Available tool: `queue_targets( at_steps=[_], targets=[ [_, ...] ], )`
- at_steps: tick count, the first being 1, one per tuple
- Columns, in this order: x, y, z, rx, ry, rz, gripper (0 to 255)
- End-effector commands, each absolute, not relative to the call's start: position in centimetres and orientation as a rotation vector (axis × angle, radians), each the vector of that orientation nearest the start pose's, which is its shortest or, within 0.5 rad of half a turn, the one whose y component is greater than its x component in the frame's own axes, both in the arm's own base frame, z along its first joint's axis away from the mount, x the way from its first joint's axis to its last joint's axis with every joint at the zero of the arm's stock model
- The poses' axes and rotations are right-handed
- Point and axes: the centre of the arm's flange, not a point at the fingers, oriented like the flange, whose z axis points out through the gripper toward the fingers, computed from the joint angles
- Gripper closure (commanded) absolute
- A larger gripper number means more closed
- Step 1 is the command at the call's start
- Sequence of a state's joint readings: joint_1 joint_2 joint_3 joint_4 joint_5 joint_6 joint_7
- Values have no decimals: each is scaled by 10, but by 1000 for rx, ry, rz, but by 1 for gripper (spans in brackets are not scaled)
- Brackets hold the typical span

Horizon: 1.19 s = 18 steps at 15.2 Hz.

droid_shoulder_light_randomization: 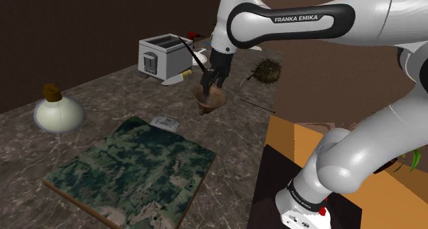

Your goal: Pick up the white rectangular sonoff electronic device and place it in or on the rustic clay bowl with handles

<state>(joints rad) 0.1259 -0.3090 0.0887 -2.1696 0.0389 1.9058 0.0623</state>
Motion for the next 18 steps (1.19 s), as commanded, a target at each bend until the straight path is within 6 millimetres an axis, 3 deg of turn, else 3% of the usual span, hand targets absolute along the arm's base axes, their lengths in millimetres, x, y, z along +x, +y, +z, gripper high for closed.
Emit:
queue_targets(
  at_steps=[1,14,18],
  targets=[
    [471,125,512,-3118,-275,-55,0],
    [556,254,422,-3098,-668,14,0],
    [556,255,406,-3097,-671,14,0]
  ],
)
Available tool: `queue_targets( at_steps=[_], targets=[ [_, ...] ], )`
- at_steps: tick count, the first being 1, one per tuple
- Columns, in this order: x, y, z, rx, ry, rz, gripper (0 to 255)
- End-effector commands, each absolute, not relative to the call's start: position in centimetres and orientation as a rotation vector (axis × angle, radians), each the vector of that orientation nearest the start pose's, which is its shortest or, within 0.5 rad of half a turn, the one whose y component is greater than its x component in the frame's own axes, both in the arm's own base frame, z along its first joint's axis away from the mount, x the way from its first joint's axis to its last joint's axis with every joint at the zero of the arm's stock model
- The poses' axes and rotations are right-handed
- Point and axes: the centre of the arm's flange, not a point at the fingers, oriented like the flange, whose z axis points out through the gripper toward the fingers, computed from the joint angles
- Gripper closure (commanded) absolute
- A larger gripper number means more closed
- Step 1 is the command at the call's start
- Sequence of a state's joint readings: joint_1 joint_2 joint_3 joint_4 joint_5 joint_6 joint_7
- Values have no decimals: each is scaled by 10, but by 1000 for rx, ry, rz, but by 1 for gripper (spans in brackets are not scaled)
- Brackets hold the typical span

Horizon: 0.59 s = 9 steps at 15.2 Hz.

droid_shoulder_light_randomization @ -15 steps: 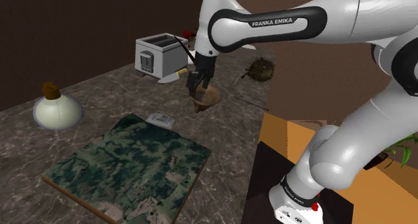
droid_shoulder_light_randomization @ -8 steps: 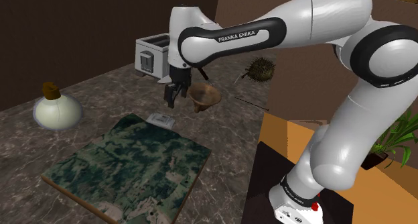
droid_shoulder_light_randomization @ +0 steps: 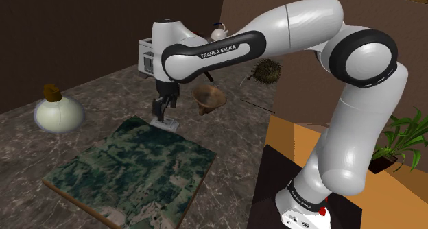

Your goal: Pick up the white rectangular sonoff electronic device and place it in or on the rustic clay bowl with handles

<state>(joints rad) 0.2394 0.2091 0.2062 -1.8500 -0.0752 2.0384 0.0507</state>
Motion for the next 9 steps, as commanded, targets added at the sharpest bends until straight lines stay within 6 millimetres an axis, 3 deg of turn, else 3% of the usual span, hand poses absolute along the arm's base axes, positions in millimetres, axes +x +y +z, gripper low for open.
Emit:
queue_targets(
  at_steps=[1,4,9],
  targets=[
    [556,255,400,-3097,-671,14,0],
    [556,254,382,-3097,-671,14,0],
    [556,254,382,-3097,-671,14,0]
  ],
)
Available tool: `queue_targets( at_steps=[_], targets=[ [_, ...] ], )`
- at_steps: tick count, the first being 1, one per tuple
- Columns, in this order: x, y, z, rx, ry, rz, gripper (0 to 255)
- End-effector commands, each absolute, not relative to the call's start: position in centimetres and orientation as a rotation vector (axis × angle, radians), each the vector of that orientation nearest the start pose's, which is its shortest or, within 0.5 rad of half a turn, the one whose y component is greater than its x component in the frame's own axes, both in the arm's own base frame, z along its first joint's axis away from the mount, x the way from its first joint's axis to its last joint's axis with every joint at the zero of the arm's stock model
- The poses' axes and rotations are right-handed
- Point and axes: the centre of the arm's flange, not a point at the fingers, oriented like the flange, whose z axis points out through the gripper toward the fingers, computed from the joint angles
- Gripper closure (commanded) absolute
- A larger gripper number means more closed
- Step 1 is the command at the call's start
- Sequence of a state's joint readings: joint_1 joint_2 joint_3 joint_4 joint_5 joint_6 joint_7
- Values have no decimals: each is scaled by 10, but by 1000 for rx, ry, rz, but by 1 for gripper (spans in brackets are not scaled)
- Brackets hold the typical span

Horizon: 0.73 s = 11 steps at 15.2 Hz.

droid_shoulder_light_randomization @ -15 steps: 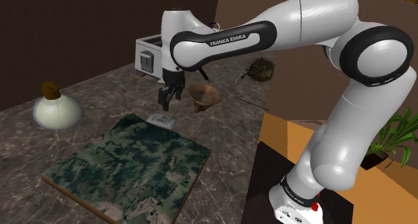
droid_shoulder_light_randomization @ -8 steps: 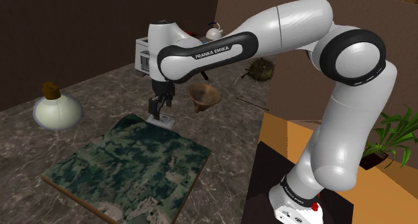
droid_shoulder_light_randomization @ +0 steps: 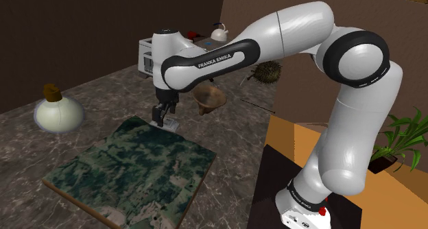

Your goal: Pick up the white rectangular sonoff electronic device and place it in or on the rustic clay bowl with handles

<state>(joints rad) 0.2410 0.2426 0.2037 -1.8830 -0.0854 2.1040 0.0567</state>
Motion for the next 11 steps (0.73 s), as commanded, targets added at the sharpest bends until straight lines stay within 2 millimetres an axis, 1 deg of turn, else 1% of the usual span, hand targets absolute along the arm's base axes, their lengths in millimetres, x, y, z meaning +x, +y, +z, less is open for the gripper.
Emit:
queue_targets(
  at_steps=[1,3,4,11],
  targets=[
    [556,254,382,-3097,-671,14,0],
    [556,254,382,-3097,-671,14,0],
    [556,254,382,-3097,-671,14,255],
    [556,254,382,-3097,-671,14,255]
  ],
)
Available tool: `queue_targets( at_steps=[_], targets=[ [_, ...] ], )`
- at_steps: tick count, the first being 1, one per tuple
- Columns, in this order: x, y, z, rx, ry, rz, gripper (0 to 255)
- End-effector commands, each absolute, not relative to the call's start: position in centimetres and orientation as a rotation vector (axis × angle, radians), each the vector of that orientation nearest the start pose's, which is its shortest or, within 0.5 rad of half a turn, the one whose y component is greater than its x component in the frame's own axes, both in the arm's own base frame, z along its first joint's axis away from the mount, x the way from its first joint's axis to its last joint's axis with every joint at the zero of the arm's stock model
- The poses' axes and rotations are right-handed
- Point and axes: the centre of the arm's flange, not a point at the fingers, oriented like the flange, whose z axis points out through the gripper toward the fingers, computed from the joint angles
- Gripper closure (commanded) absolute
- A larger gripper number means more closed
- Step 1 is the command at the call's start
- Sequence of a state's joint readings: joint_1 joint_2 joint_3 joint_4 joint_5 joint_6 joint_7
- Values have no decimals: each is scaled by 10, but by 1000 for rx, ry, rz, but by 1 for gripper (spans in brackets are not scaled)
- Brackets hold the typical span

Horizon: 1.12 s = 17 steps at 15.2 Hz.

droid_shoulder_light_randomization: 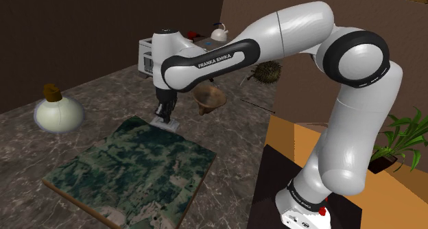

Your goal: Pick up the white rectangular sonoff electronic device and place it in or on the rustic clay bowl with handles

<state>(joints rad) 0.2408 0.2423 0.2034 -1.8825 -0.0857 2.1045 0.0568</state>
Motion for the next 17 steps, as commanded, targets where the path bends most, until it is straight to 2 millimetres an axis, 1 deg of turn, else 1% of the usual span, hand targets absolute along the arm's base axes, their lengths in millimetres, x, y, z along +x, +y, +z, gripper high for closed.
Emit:
queue_targets(
  at_steps=[1,2,3,5,12,13,17],
  targets=[
    [556,254,382,-3097,-671,14,255],
    [556,254,382,-3098,-670,13,255],
    [556,254,382,-3098,-670,13,0],
    [540,234,398,-3075,-591,-26,0],
    [541,234,361,-3075,-591,-26,0],
    [541,234,358,-3075,-591,-26,0],
    [541,234,358,-3075,-591,-26,0]
  ],
)
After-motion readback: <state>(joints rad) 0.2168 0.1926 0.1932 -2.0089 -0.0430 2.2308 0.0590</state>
